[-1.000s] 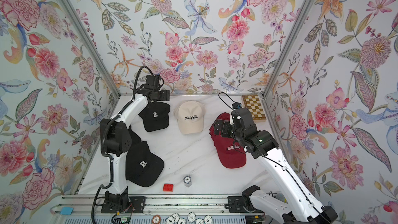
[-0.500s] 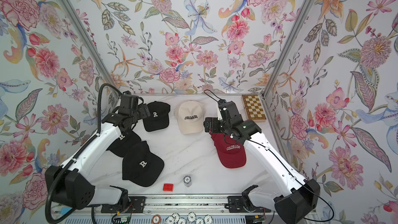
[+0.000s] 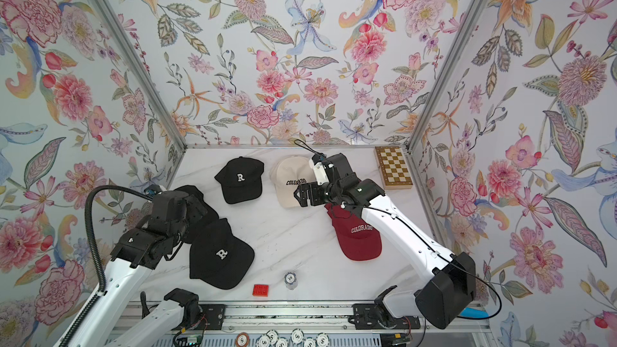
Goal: Stack the baseball caps by color
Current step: Pick up the baseball cap from the center of the board.
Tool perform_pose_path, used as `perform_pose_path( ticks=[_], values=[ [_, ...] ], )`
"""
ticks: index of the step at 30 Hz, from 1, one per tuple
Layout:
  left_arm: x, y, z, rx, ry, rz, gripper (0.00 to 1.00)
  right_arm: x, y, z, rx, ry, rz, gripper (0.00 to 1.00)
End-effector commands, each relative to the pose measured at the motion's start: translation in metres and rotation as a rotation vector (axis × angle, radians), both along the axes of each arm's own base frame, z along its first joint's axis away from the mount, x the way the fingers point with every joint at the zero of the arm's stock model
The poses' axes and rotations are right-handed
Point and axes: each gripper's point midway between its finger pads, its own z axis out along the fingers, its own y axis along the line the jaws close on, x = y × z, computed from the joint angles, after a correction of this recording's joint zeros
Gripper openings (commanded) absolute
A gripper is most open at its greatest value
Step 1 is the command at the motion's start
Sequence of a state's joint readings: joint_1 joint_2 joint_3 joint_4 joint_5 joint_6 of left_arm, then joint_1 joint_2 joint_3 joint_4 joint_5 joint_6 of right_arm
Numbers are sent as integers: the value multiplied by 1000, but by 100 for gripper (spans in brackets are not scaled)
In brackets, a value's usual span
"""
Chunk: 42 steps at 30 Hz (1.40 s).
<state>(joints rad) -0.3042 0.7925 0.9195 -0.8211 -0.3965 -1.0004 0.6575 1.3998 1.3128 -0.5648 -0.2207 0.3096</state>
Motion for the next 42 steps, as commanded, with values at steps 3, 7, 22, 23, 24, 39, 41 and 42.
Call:
perform_pose_path(
  ticks=[3, 7, 22, 23, 24, 39, 41, 42],
  values=[
    [-13, -2, -39, -29, 130, 20, 88, -25, 47, 0, 18, -11, 141, 99],
    [-21, -13, -56, -141, 140, 39, 86, -38, 64, -3, 33, 24, 188, 99],
    [-23, 21, -44, 24, 133, 58, 93, -84, 164, -40, 64, 27, 415, 95],
    [-20, 21, -45, 5, 134, 49, 93, -83, 168, -41, 63, 28, 415, 95],
    [-18, 21, -47, -17, 133, 45, 93, -79, 171, -42, 53, 24, 406, 95],
    [-71, -13, -89, -388, 183, 145, 81, -13, 61, -23, -74, 1, 127, 100],
    [-77, -21, -99, -443, 195, 143, 79, -10, 44, -21, -64, 3, 110, 100],
    [-79, -24, -105, -470, 199, 148, 79, -9, 37, -19, -65, -4, 105, 99]
  ],
)
